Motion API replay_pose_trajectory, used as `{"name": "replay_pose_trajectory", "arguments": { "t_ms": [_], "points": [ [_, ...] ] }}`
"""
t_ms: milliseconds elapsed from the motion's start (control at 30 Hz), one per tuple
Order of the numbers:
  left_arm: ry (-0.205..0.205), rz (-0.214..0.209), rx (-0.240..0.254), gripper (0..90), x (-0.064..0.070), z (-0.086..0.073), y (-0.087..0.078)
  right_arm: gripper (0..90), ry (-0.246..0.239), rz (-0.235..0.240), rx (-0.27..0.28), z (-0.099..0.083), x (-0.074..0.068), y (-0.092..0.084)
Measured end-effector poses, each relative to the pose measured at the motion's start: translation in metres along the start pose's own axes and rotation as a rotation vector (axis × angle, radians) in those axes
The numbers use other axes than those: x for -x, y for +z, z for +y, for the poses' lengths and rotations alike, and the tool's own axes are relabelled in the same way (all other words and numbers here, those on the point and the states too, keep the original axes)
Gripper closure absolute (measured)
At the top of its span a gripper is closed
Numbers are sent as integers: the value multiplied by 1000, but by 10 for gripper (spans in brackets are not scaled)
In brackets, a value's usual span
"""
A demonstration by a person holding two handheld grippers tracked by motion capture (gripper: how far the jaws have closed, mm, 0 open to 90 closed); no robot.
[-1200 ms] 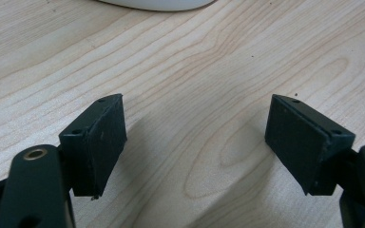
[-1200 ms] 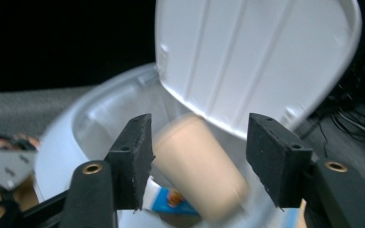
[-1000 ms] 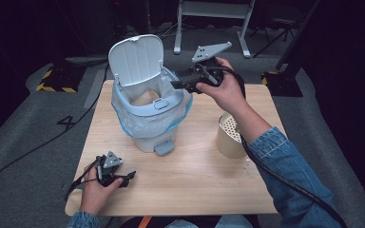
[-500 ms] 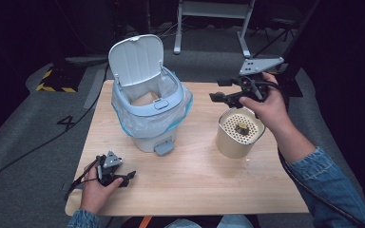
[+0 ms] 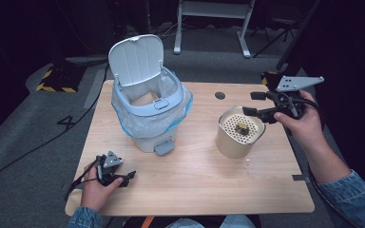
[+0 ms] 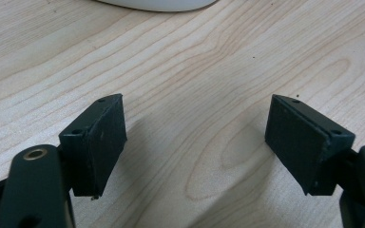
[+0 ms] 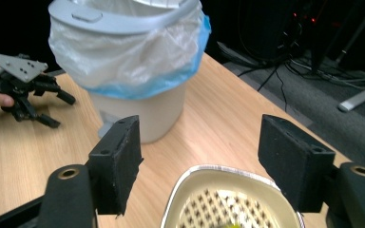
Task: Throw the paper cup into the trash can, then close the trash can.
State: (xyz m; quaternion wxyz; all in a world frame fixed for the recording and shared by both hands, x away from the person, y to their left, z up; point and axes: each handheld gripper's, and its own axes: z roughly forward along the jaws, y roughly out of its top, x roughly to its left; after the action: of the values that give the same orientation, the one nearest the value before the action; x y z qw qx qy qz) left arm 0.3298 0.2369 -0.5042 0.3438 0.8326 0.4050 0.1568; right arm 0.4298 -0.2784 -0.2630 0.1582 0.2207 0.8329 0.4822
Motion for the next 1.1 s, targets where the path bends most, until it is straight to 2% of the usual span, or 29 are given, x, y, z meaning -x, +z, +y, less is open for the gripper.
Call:
{"name": "replay_pose_trajectory", "arguments": {
  "t_ms": [167, 467, 633, 867, 1100],
  "points": [
    [2, 0, 0, 219, 0, 0, 0, 308, 15, -33, -24, -23, 0, -15],
    [-5, 1, 1, 219, 0, 1, 1, 296, 38, -72, -52, -64, 0, -29],
    [1, 2, 1, 219, -1, 1, 1, 286, 68, -87, -63, -89, 0, -34],
    [0, 3, -1, 219, -1, 1, 1, 270, 108, -105, -96, -131, 1, -30],
    [0, 4, 1, 220, -1, 1, 1, 257, 161, -123, -152, -187, 1, -11]
  ]
}}
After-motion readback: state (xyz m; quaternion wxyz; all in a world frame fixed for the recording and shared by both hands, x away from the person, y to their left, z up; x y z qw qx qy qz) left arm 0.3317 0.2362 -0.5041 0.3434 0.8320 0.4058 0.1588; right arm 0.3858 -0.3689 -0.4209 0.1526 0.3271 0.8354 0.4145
